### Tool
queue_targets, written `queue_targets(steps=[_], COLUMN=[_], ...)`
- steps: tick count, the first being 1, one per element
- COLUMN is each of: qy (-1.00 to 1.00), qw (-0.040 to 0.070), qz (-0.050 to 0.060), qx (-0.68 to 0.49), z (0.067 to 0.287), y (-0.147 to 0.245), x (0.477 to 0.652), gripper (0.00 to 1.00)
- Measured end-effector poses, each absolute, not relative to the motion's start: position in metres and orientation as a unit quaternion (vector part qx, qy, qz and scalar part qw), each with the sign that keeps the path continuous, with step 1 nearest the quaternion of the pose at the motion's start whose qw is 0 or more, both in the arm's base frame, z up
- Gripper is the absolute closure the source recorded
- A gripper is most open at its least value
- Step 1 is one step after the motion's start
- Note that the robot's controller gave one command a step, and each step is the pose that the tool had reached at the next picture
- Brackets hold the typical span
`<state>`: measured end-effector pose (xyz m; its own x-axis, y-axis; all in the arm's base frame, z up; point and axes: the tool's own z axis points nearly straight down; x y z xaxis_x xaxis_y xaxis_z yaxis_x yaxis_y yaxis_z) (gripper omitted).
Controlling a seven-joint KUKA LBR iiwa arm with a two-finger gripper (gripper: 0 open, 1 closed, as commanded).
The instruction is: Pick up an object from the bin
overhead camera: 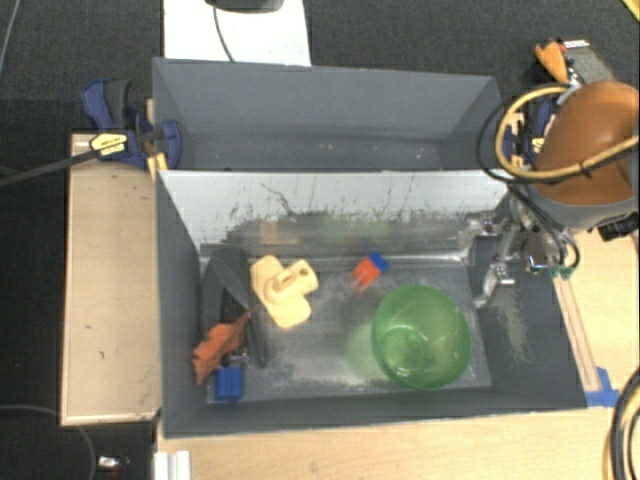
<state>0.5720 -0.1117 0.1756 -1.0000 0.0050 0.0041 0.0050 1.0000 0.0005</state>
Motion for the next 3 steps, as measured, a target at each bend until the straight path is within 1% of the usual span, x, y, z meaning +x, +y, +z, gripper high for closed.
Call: queue_targets(steps=[1,2,3], qy=[-1.000,-0.999,-0.998], qw=[-0.002,-0.004,-0.005], qz=[0.000,0.000,0.000], qx=[-0.001,-0.046,-0.062], z=[0.181,0.094,0.104], y=[-0.111,-0.092,-0.080], x=[0.574,0.537,0.519], gripper=[0.00,0.00,0.00])
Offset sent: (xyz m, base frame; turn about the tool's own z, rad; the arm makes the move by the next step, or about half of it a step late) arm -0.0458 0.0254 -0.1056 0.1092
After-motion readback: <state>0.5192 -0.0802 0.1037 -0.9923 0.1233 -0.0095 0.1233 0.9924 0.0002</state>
